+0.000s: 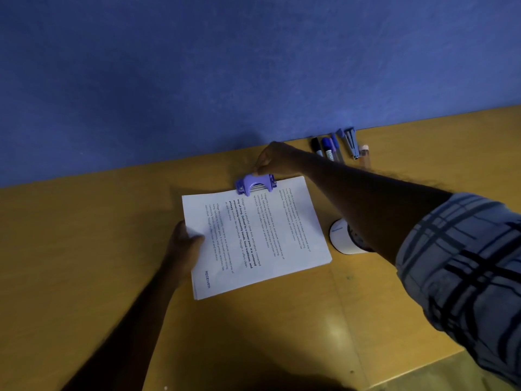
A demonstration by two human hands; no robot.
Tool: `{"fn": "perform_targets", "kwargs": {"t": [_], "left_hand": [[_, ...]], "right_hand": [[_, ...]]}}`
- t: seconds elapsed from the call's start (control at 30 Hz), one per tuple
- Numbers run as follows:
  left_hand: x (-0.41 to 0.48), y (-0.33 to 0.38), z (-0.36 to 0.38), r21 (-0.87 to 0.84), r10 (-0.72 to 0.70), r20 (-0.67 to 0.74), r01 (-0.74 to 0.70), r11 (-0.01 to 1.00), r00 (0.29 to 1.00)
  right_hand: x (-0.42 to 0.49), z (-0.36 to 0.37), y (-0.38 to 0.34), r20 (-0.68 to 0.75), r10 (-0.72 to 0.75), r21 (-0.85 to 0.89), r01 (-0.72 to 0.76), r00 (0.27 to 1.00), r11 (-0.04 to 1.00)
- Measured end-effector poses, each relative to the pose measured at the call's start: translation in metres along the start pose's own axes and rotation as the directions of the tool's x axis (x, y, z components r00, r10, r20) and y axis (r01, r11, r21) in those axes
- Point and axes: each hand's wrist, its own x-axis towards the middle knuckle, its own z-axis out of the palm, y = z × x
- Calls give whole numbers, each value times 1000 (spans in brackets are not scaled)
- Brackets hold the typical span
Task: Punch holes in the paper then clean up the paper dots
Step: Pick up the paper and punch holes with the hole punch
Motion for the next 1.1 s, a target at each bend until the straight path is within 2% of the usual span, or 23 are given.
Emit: {"fn": "perform_targets", "kwargs": {"t": [0.2,0.4,0.57,0.67,0.93,1.1], "left_hand": [[-5,1,4,70,41,-34,-38,997,999],[-6,0,10,131,74,-73,-64,989,995],[-5,-2,11,142,61,-84,-49,989,995],[-5,-4,12,154,67,-86,-53,987,994],[-4,-7,15,147,60,-110,-44,988,992],[-3,-10,18,138,77,-136,-58,989,988]], "right_hand": [[22,4,-9,-19,32,44,-31,999,999],[28,21,-10,-71,-30,152,41,997,988],[20,12,2,49,-30,152,22,998,988],[17,9,12,48,-16,184,7,999,983],[24,12,16,7,62,123,-62,998,990],[28,7,13,63,93,24,-95,994,995]]}}
